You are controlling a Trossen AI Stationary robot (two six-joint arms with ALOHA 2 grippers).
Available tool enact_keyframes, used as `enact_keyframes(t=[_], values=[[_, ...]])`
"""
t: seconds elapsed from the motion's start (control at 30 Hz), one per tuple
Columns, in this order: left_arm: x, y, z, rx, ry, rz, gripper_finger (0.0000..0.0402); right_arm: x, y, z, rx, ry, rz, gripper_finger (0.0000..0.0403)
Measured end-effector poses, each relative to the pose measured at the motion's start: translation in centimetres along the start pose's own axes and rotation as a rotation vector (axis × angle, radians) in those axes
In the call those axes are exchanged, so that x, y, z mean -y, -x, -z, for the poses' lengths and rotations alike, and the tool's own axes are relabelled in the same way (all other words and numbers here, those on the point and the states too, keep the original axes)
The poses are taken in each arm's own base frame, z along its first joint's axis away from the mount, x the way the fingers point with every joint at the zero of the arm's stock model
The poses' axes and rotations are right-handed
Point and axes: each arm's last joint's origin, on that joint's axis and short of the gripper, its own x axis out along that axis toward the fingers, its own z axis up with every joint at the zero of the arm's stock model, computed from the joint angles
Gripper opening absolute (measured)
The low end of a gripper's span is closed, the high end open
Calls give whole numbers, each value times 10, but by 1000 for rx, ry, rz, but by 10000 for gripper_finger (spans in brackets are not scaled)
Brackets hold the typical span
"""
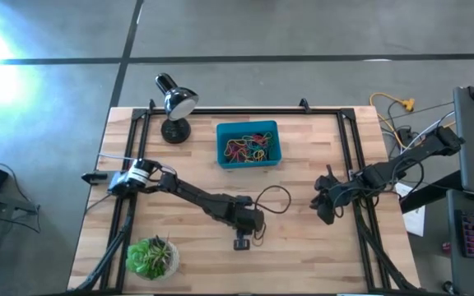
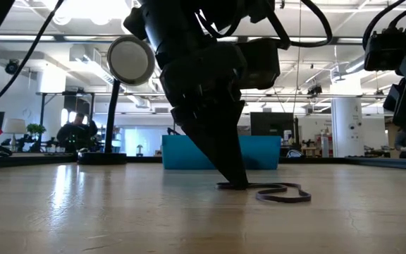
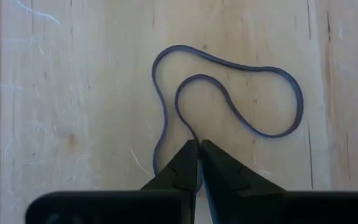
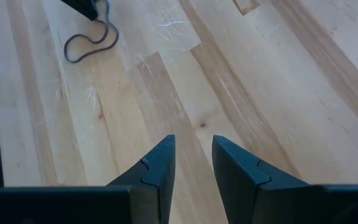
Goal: Pick and place rubber bands into bin
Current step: Put the purple rubber band into the blue bin
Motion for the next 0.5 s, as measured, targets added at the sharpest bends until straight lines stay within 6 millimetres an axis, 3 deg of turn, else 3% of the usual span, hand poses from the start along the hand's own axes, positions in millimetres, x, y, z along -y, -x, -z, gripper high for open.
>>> enact_keyframes(t=[0.37,0.5], values=[[2,20,-19,67,0,-38,0,-1,-4,0,-10,6,14,96],[2,40,-35,155,6,-63,0,-1,-4,0,-10,7,14,96]])
